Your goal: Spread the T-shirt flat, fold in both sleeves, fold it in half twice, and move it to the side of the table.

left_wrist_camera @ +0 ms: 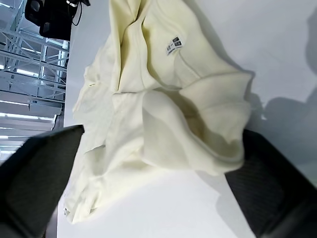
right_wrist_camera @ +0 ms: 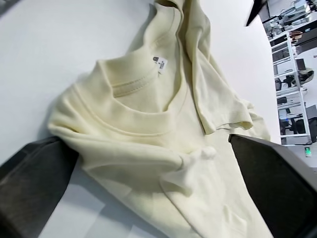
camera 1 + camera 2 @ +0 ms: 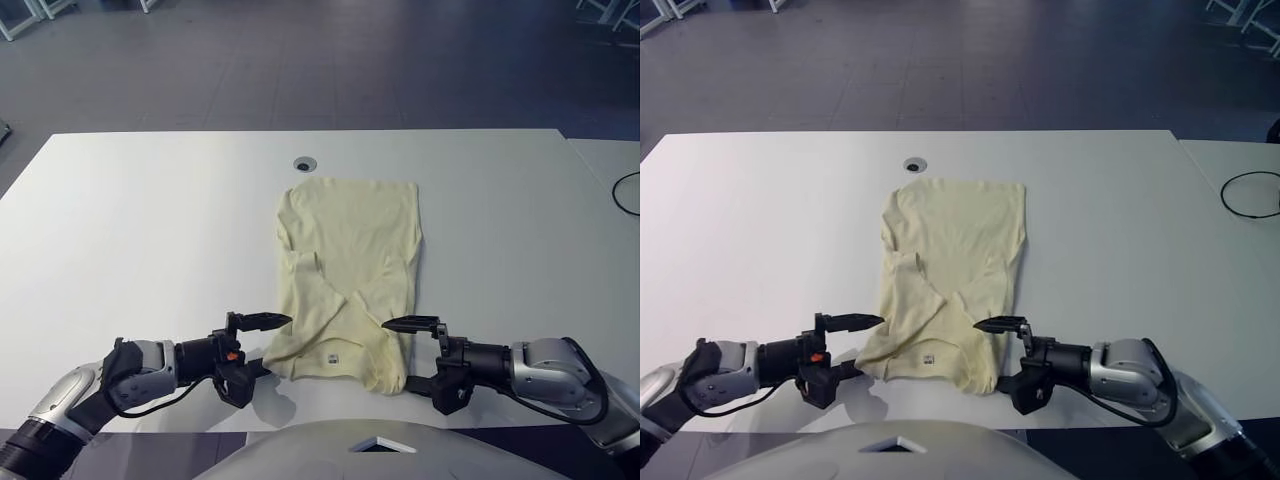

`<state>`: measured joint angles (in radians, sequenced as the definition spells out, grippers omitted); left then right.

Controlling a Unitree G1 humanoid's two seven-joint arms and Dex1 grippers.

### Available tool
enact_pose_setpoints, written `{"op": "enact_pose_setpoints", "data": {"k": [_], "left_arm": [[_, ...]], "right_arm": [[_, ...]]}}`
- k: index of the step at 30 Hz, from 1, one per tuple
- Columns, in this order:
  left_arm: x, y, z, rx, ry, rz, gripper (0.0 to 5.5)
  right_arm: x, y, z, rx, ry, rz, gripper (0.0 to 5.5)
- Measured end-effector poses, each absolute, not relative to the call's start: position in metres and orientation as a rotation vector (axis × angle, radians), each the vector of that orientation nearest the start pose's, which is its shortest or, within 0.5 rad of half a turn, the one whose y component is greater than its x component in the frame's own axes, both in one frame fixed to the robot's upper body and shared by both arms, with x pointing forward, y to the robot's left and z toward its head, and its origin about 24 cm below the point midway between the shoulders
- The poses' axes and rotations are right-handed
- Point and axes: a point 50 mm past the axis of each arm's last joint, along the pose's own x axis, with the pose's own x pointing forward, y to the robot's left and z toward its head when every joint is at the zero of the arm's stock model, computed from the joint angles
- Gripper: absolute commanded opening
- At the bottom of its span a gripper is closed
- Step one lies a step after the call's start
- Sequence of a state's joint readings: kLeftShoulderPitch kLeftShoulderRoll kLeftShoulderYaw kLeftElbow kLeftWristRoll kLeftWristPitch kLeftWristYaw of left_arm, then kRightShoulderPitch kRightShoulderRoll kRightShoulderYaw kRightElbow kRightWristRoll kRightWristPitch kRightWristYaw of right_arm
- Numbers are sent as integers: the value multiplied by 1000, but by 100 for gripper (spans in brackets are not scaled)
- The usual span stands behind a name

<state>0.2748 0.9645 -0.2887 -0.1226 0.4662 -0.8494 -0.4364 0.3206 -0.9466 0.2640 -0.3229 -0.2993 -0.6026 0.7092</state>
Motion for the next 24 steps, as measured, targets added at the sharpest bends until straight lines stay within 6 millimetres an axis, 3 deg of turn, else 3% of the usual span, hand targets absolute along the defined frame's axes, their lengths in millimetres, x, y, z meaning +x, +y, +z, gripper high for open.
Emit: {"op": "enact_pose_setpoints", "data": {"k": [16, 24], "left_arm": [[131, 191, 34, 1157, -168, -1382, 97], [134, 187, 39, 1137, -127, -1400, 0]], "right_arm": [[135, -185, 50, -1128, -58, 1430, 203], [134, -185, 48, -1142, -60, 1457, 77]]}}
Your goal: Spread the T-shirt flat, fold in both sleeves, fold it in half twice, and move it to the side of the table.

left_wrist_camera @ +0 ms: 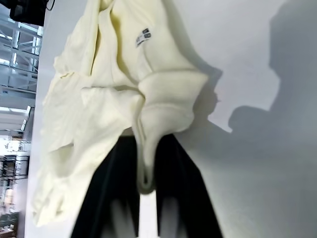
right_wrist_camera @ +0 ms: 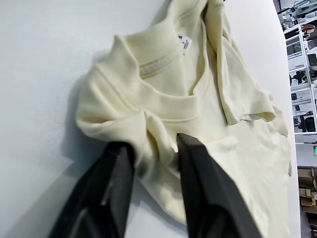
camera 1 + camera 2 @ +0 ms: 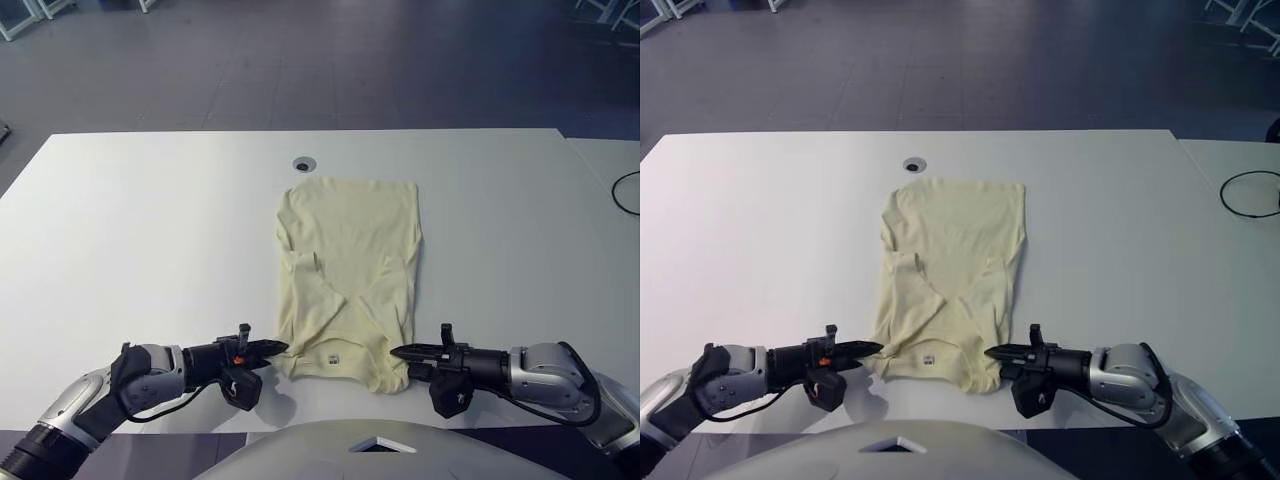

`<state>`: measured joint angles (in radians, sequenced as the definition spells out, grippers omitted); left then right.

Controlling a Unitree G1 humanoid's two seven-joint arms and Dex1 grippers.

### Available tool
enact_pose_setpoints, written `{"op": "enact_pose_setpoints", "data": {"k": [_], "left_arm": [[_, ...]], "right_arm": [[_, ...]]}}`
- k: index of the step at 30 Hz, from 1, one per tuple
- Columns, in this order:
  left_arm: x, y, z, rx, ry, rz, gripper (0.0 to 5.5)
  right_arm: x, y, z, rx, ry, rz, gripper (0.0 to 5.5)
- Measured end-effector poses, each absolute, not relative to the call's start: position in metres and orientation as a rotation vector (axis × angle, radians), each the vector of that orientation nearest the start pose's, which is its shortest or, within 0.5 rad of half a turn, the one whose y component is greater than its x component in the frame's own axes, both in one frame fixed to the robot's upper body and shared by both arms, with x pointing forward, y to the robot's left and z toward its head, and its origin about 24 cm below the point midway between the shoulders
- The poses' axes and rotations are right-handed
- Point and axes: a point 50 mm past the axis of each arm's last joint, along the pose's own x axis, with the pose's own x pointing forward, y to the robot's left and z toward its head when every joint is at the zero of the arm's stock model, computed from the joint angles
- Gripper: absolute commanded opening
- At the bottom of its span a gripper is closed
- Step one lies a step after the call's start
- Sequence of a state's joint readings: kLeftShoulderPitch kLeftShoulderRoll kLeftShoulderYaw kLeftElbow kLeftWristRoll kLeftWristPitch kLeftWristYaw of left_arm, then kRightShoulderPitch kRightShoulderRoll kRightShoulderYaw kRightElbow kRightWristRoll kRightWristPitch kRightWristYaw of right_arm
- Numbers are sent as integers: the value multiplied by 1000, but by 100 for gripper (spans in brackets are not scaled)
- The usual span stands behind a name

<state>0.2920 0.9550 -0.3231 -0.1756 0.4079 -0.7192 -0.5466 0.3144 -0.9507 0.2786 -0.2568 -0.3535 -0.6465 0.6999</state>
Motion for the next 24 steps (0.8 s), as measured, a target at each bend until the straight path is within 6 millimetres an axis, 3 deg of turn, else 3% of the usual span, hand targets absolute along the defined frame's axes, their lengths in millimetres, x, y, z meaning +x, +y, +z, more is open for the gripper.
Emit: {"op": "enact_pose_setpoints", "data": {"k": [5, 13, 24], "left_arm": [[128, 184, 40, 1056, -52, -1452, 0], [122, 173, 57, 810, 125, -1517, 0], [115, 164, 80, 534, 306, -1610, 0]], "right_arm": [[134, -179, 57, -1118, -95, 1482, 3], [130, -176, 85, -912, -31, 1581, 3], [126, -186, 92, -676, 239, 1655, 3]]}}
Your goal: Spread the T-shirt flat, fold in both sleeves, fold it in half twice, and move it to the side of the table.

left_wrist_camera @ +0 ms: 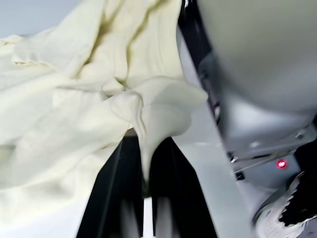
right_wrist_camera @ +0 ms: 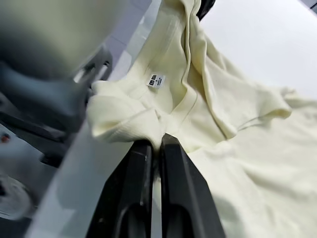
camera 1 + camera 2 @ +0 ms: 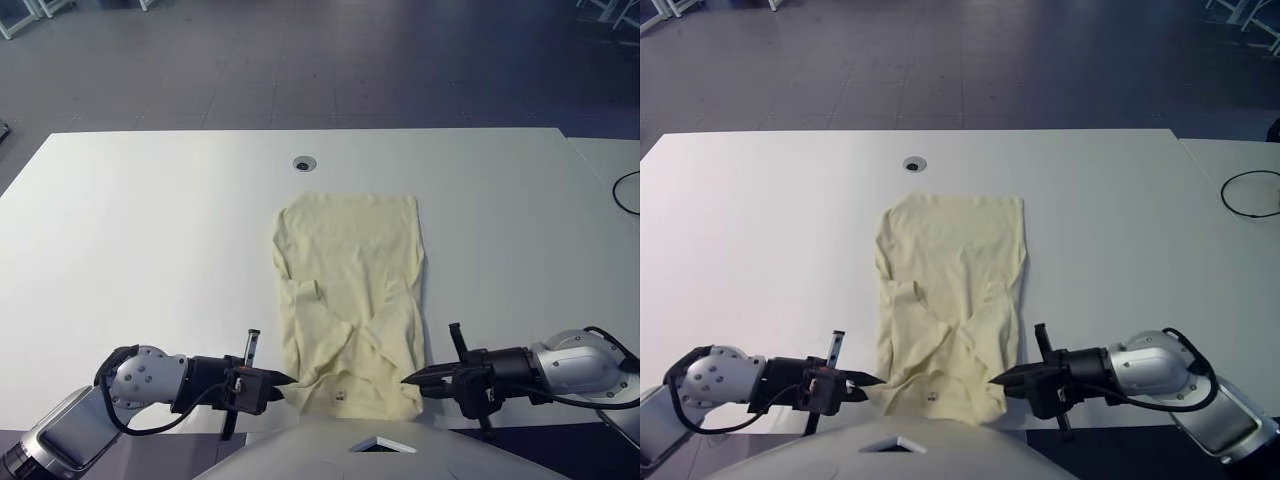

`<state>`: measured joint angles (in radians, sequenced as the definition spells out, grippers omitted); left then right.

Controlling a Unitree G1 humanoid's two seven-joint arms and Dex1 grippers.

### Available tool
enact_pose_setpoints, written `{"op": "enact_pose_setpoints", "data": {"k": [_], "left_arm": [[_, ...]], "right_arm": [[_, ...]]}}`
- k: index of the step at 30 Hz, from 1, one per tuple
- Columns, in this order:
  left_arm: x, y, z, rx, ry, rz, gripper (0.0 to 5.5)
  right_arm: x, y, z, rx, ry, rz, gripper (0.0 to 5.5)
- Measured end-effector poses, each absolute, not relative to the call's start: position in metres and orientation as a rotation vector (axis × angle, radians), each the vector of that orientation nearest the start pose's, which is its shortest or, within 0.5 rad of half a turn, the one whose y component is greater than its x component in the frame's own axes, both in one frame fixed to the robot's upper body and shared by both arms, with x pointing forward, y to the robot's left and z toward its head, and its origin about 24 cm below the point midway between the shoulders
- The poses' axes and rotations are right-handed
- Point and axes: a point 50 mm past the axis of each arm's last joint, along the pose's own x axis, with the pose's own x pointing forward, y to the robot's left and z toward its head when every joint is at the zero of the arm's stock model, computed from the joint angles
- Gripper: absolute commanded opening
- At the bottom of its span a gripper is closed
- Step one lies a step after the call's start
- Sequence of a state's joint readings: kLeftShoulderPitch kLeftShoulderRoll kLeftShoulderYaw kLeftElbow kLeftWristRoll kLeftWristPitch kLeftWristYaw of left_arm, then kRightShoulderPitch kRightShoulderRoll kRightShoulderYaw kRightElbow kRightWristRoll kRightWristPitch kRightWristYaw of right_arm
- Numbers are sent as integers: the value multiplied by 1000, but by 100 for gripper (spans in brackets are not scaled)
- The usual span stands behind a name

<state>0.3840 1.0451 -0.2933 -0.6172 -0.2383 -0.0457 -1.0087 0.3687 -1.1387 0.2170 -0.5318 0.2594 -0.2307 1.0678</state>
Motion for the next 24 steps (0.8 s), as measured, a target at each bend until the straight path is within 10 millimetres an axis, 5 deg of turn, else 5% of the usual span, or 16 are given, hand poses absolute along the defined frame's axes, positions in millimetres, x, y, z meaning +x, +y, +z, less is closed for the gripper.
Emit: {"op": "enact_pose_setpoints", "data": {"k": [15, 24], "left_arm": [[110, 165, 102, 185, 497, -1677, 0], [131, 164, 124, -23, 534, -1604, 0]], "right_arm": [[123, -189, 115, -326, 514, 1742, 3], [149, -198, 133, -135, 585, 1687, 3]]}}
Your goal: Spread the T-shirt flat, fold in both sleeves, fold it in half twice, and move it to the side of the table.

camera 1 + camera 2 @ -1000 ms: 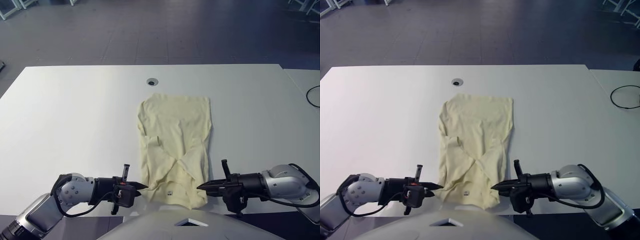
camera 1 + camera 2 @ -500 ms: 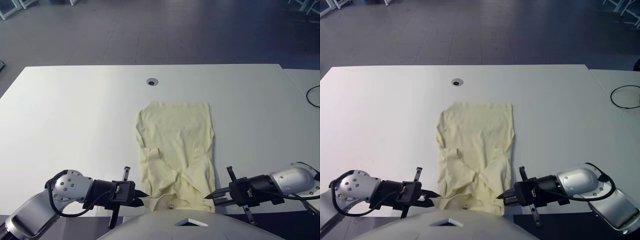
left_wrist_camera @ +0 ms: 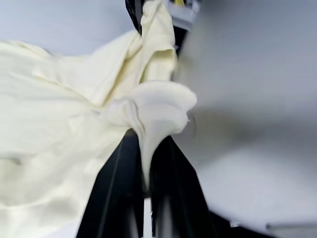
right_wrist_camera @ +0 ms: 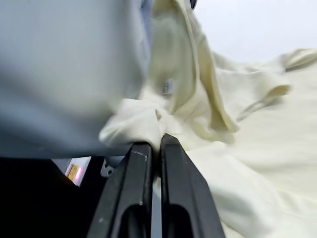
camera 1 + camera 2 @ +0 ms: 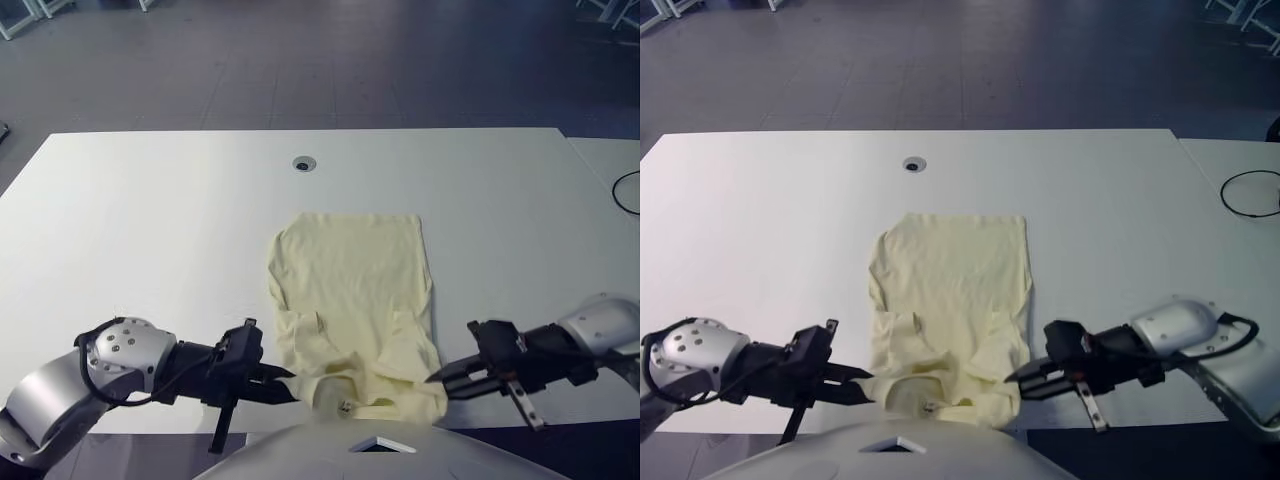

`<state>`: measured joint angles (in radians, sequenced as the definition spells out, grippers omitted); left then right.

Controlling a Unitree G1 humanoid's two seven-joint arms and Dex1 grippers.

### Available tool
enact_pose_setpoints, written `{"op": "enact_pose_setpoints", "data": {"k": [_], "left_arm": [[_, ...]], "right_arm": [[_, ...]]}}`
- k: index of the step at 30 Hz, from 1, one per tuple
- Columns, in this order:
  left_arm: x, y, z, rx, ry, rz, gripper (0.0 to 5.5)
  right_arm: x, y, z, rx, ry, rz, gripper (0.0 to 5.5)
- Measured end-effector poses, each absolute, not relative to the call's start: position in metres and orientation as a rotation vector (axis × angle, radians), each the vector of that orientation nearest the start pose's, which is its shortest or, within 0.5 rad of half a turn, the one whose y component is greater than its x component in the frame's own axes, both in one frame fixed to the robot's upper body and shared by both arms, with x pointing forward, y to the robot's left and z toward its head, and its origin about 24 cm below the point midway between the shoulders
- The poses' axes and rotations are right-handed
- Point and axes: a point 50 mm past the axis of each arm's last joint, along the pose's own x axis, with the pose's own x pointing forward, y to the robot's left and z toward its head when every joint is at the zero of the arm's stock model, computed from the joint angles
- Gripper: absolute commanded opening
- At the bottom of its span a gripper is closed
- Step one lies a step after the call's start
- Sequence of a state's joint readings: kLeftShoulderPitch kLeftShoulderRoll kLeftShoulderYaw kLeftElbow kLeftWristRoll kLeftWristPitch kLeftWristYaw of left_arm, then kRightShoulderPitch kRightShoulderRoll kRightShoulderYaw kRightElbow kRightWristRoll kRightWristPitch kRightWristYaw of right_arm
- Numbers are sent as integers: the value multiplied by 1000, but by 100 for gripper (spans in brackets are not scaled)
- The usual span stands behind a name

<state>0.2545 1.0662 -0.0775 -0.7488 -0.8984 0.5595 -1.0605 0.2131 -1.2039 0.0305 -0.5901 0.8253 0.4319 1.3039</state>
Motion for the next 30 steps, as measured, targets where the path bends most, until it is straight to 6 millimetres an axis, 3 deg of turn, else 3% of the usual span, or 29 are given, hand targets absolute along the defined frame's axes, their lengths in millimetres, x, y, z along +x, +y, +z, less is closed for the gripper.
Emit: {"op": "enact_pose_setpoints", "data": {"k": [12, 20, 30], "left_arm": [[216, 176, 148, -218, 506, -1509, 0], [275, 173, 146, -311, 518, -1445, 0], [325, 176, 137, -331, 500, -1330, 0]], "right_arm": [[229, -195, 136, 65, 511, 1595, 2], [280, -193, 128, 182, 515, 1521, 2], [325, -198, 110, 262, 539, 1354, 2]]}}
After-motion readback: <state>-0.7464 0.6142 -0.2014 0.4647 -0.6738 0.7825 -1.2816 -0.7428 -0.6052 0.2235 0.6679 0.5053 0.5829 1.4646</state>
